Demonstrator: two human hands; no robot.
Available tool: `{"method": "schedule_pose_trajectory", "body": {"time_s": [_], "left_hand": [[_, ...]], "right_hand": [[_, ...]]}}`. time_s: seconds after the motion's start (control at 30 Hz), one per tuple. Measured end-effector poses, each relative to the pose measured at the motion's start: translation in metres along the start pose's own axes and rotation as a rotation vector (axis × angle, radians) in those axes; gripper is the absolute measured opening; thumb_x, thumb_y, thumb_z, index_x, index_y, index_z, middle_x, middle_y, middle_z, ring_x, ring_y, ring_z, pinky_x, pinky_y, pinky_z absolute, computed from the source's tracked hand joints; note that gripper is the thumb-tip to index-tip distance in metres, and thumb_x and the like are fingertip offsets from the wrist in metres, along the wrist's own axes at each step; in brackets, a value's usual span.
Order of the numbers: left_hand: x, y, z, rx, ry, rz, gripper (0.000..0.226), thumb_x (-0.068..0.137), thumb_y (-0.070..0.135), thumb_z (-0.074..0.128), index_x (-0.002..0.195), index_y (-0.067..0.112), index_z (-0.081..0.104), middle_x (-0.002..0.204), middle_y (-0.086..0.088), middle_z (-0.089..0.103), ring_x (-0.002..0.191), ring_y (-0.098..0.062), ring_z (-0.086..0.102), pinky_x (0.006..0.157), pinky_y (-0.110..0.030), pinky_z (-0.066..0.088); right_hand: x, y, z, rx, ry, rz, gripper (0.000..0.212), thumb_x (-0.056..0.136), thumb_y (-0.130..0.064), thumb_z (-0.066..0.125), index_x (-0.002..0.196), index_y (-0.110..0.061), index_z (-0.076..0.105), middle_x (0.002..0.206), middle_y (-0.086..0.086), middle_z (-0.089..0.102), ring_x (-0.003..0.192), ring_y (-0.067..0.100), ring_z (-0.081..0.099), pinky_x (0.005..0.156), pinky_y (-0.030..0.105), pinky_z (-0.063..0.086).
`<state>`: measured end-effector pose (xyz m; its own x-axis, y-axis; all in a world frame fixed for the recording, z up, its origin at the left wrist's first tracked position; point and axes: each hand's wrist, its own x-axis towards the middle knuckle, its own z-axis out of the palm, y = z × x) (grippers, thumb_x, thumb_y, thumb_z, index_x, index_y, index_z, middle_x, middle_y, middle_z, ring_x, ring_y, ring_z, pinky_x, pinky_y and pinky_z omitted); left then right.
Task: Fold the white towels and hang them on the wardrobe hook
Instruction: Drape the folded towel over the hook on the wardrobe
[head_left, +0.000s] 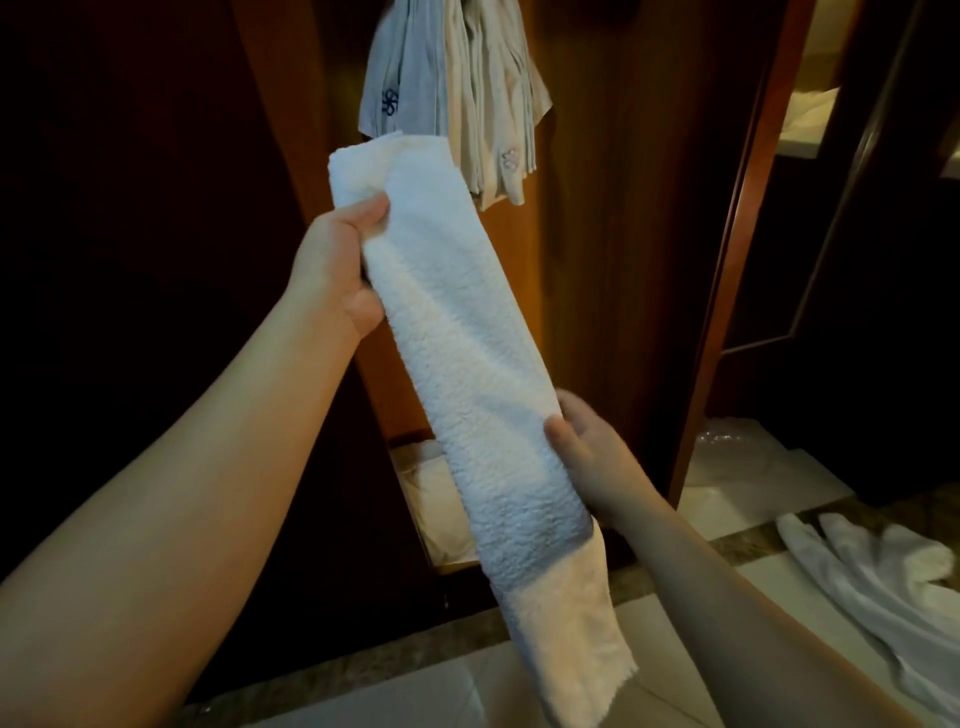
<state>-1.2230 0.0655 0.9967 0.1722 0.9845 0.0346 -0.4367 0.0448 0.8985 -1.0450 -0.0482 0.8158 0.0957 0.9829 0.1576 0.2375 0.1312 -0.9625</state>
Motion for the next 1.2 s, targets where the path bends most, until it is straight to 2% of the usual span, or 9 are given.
{"method": "schedule_pose_trajectory", "body": {"time_s": [0.13,0.3,0.53,0.67,0.77,0.9,1.03,1.13,1.2], "left_hand": [[0.016,-0.01,0.003,0.053,0.123,-0.039,0.026,0.094,0.011,0.064,0.119,0.006,0.058,0.101,-0.016,0.074,0.085,-0.031,0.074,0.066,-0.045,0.061],[0.033,-0.02,0.003,0.16,0.176,-0.116,0.028,0.093,0.009,0.066,0.119,0.008,0.055,0.104,-0.015,0.071,0.093,-0.032,0.07,0.086,-0.052,0.057],[0.052,-0.035,0.003,0.316,0.191,-0.213,0.048,0.093,0.014,0.068,0.137,0.01,0.05,0.102,-0.012,0.066,0.091,-0.03,0.066,0.078,-0.047,0.054],[0.059,-0.062,-0.015,0.268,0.111,-0.362,0.037,0.1,0.035,0.059,0.123,0.007,0.057,0.106,-0.016,0.072,0.095,-0.031,0.071,0.076,-0.042,0.059],[0.049,-0.102,-0.035,0.263,-0.108,-0.546,0.067,0.096,0.063,0.047,0.129,0.006,0.057,0.123,-0.018,0.064,0.112,-0.03,0.061,0.083,-0.042,0.053],[-0.001,-0.143,-0.036,0.339,-0.316,-0.635,0.049,0.107,0.044,0.031,0.096,0.008,0.062,0.073,-0.007,0.075,0.063,-0.015,0.072,0.052,-0.024,0.055],[-0.015,-0.168,-0.061,0.231,-0.516,-0.577,0.101,0.061,0.092,0.046,0.13,0.02,0.062,0.127,-0.013,0.067,0.116,-0.029,0.065,0.089,-0.042,0.057],[-0.012,-0.172,-0.069,0.324,-0.556,-0.479,0.089,0.046,0.057,0.093,0.118,0.013,0.067,0.115,-0.014,0.073,0.107,-0.029,0.069,0.085,-0.037,0.058],[-0.01,-0.168,-0.064,0.351,-0.579,-0.399,0.056,0.063,0.022,0.085,0.115,0.011,0.068,0.115,-0.014,0.073,0.107,-0.031,0.069,0.087,-0.039,0.057]], "right_hand": [[0.001,0.016,-0.008,0.024,-0.478,0.295,0.089,0.054,-0.066,0.086,0.124,-0.017,0.065,0.122,0.007,0.071,0.112,0.023,0.069,0.101,0.045,0.053],[-0.005,0.025,-0.007,0.133,-0.532,0.384,0.044,0.077,-0.034,0.073,0.117,-0.017,0.067,0.114,0.0,0.074,0.105,0.015,0.07,0.092,0.027,0.055],[-0.011,0.02,-0.01,0.488,-0.605,0.434,0.077,0.053,-0.04,0.098,0.116,-0.007,0.071,0.117,0.011,0.073,0.108,0.025,0.07,0.087,0.033,0.057],[-0.004,-0.004,-0.018,0.767,-0.489,0.359,0.066,0.04,-0.029,0.102,0.098,-0.006,0.081,0.106,0.016,0.075,0.098,0.026,0.074,0.081,0.036,0.06],[0.009,-0.031,-0.03,0.841,-0.426,0.305,0.064,0.039,-0.028,0.101,0.095,-0.005,0.081,0.101,0.016,0.076,0.093,0.026,0.075,0.074,0.035,0.061],[0.035,-0.055,-0.04,0.71,-0.225,0.255,0.038,0.087,-0.031,0.064,0.117,-0.007,0.067,0.113,0.012,0.075,0.105,0.024,0.072,0.086,0.035,0.059],[0.049,-0.066,-0.052,0.749,-0.083,0.252,0.042,0.091,-0.035,0.053,0.119,-0.006,0.065,0.117,0.014,0.073,0.108,0.026,0.071,0.092,0.037,0.058],[0.05,-0.074,-0.061,0.754,-0.017,0.183,0.042,0.093,-0.04,0.053,0.117,-0.008,0.066,0.116,0.013,0.074,0.109,0.026,0.071,0.093,0.038,0.058],[0.049,-0.072,-0.064,0.778,0.009,0.135,0.053,0.089,-0.05,0.052,0.123,-0.01,0.066,0.124,0.014,0.07,0.118,0.029,0.066,0.103,0.043,0.051]]}}
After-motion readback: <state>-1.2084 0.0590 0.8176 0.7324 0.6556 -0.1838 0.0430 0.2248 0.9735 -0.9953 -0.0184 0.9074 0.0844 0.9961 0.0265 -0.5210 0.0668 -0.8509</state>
